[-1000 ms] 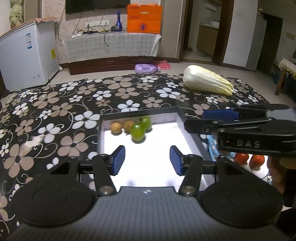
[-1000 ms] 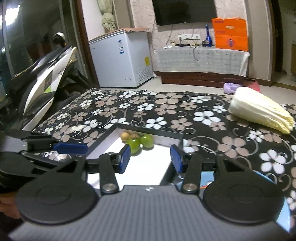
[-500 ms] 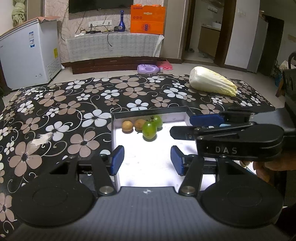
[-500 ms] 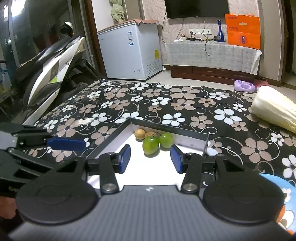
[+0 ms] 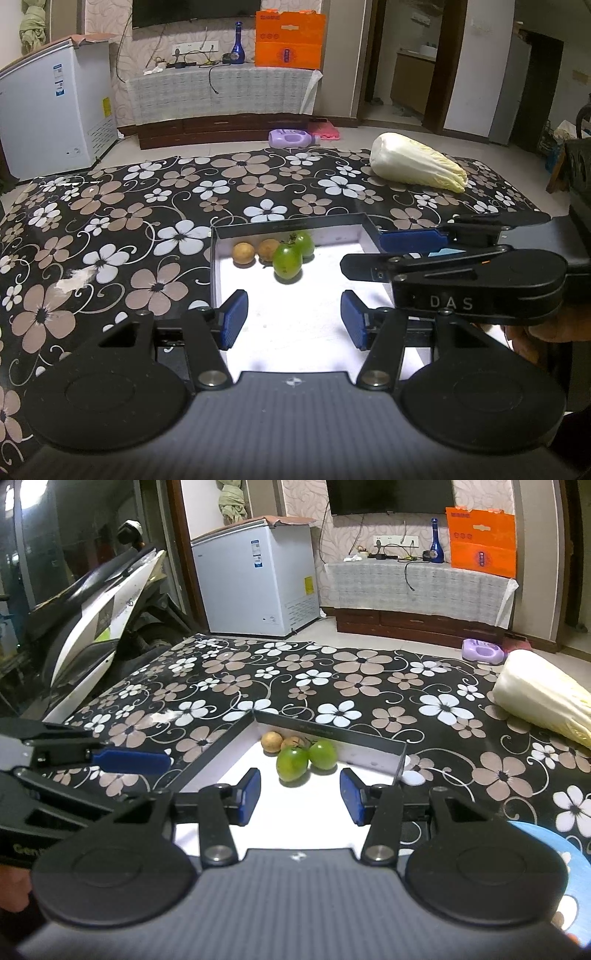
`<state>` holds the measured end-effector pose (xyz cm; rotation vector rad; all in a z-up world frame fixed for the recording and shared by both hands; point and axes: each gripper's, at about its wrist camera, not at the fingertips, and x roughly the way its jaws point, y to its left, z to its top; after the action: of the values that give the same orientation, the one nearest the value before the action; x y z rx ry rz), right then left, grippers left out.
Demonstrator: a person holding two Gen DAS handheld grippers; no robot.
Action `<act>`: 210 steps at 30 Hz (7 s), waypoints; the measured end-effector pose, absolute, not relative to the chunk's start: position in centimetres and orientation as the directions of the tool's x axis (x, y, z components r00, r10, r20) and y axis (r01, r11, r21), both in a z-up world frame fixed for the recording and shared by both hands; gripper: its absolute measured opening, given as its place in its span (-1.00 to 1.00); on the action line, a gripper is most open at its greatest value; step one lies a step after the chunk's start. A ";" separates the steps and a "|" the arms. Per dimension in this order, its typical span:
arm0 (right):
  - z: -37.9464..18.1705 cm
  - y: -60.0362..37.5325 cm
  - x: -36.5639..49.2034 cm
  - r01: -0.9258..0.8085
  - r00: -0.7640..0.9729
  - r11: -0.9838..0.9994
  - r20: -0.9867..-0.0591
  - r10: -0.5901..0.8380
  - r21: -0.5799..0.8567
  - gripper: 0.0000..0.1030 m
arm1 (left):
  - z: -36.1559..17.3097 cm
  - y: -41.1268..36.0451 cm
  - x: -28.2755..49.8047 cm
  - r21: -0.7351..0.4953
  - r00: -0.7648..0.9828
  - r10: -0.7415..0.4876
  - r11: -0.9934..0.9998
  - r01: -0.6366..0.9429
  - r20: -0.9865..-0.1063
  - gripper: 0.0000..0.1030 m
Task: Organize fruits
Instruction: 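Lower the right tool onto a green fruit in the tray and close it, then grasp another green fruit with the left tool while the right tool holds its green fruit, then carry both held green fruits from the tray over the blue plate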
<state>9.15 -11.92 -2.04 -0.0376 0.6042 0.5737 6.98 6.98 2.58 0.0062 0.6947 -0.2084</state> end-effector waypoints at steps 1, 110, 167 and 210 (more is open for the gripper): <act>-2.0 -12.0 9.1 -0.519 0.673 0.845 -0.547 0.498 0.129 -0.03 | 2.6 7.0 7.0 -0.065 0.749 -0.190 0.979 0.193 -0.635 0.20; -0.5 -15.7 11.9 -0.521 0.630 0.844 -0.608 0.483 0.131 -0.40 | -2.0 3.2 15.9 -0.156 0.677 -0.219 0.976 0.154 -0.703 0.02; -0.9 -18.5 11.3 -0.525 0.609 0.841 -0.632 0.479 0.132 -0.40 | -3.6 3.0 19.9 -0.095 0.732 -0.121 0.993 0.076 -0.671 -0.35; -0.4 -26.1 5.5 -0.310 0.725 0.941 -0.606 0.326 0.136 -0.40 | 1.2 -6.6 9.1 -0.104 0.720 -0.273 0.957 0.271 -0.638 -0.35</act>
<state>5.54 -26.06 -0.40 0.0259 0.6737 0.3506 9.08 -6.55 1.22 -0.0038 0.7059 -0.3007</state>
